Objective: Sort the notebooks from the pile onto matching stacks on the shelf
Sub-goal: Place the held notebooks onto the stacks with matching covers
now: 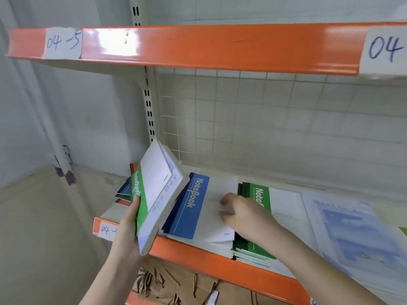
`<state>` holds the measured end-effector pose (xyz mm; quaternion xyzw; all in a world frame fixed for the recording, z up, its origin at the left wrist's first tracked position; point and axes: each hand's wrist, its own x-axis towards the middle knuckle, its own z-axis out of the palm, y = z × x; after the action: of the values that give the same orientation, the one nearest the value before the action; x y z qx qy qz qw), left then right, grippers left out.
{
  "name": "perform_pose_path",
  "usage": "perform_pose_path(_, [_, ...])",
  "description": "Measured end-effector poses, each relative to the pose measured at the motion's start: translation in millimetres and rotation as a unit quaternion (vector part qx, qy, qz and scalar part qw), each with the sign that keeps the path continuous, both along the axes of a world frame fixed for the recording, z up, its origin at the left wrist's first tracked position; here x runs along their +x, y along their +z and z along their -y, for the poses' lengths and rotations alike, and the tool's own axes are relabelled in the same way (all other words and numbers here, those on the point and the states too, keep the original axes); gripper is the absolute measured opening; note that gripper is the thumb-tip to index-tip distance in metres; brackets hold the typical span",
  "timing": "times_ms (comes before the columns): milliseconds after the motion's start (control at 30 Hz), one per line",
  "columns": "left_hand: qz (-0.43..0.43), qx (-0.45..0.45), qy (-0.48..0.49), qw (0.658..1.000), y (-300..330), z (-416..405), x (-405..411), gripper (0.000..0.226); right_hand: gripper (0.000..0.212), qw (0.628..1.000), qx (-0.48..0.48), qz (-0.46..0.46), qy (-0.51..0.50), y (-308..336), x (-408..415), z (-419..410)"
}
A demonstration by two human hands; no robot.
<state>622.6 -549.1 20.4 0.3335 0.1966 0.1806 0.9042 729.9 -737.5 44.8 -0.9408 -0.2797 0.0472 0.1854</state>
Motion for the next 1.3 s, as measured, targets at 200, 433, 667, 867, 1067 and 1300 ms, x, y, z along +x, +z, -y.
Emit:
perform_pose_path(200, [-0.011,-0.006,-0.009,1.0,-9.1,1.6,10.3,0.051,0.031,0.991,-0.049,0.12,0.009,-2.5,-7.0,-12.9])
perform_pose_path(433, [-0.032,-0.023,0.01,0.999,5.8,2.2,9.3,0.034,0.069,0.968,-0.028,0.066,0.24,-23.2,-33.8,-50.6])
perform_pose_path(667, [-0.015,0.021,0.028,0.999,12.2,-9.3,-2.1,0.034,0.049,0.95,0.014,0.164,0.264,-50.4,-27.7,-71.9])
perform_pose_path(867, [-0.006,0.054,0.058,0.997,13.4,-29.1,-8.0,0.04,0.039,0.952,0.091,0.126,0.263,-53.7,-21.7,-76.9])
perform_pose_path(1067, [0.013,0.154,0.087,0.984,17.5,-32.9,-7.3,0.035,0.01,0.959,0.094,0.102,0.249,-38.8,-24.0,-78.8])
perform_pose_path(1300, [-0.032,0.185,0.106,0.976,23.3,-18.1,-4.2,0.022,0.037,0.918,0.319,-0.219,0.081,2.9,-17.8,-52.9])
